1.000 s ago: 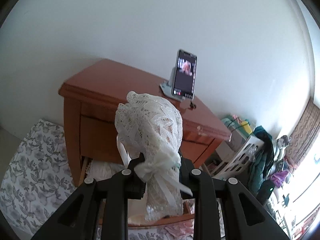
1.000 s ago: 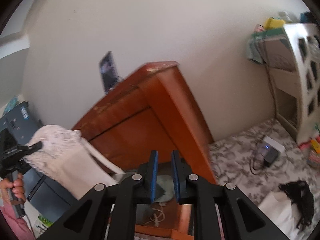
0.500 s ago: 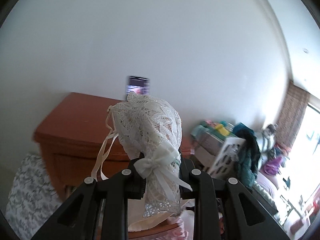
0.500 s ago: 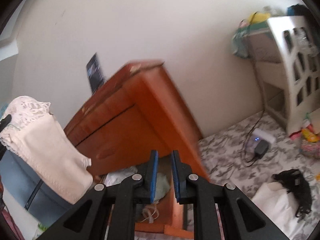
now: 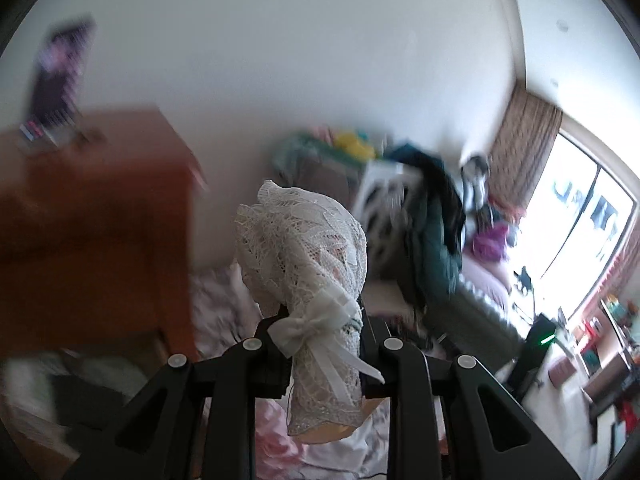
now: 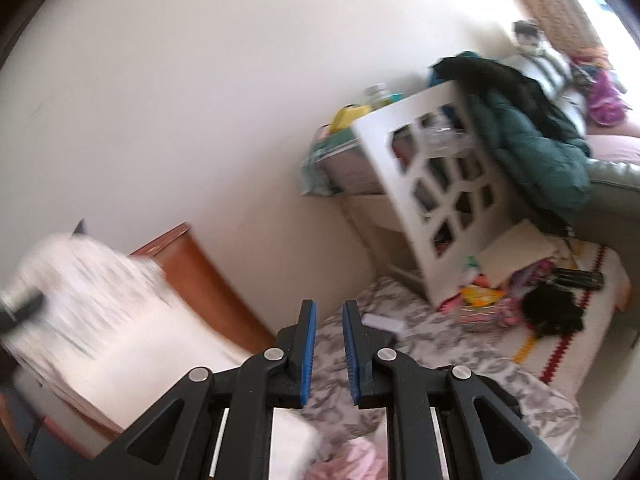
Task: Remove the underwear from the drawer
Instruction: 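Carry both garments over the bedsheet and open both grippers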
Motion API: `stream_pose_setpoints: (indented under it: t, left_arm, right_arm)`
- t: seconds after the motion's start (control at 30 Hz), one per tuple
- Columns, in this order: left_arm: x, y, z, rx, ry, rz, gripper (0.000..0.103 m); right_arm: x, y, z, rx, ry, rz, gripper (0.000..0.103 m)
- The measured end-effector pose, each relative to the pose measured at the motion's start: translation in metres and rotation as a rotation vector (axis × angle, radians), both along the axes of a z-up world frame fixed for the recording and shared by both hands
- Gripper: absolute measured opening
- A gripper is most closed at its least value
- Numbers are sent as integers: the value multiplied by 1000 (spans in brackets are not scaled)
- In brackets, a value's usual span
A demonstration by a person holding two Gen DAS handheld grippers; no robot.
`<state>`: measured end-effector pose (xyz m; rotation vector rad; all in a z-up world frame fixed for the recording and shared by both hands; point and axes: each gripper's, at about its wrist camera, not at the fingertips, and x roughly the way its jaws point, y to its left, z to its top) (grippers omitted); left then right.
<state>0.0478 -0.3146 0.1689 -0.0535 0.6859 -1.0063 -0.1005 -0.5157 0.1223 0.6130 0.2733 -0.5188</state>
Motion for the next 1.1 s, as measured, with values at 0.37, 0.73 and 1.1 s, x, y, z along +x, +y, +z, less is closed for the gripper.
stream_pose_setpoints:
  t: [0.37, 0.73, 1.1]
  left_arm:
    - [-3, -93, -185, 324, 226, -97, 27]
    - [-13, -92, -259, 680, 78, 10, 59]
    - [-34, -70, -187, 511, -8, -26, 76]
  right_arm:
    - [-9, -22, -16, 48, 30, -44, 16]
    - [19, -12, -28, 37, 98, 25, 16]
    - [22, -1, -20, 1, 107, 30, 16]
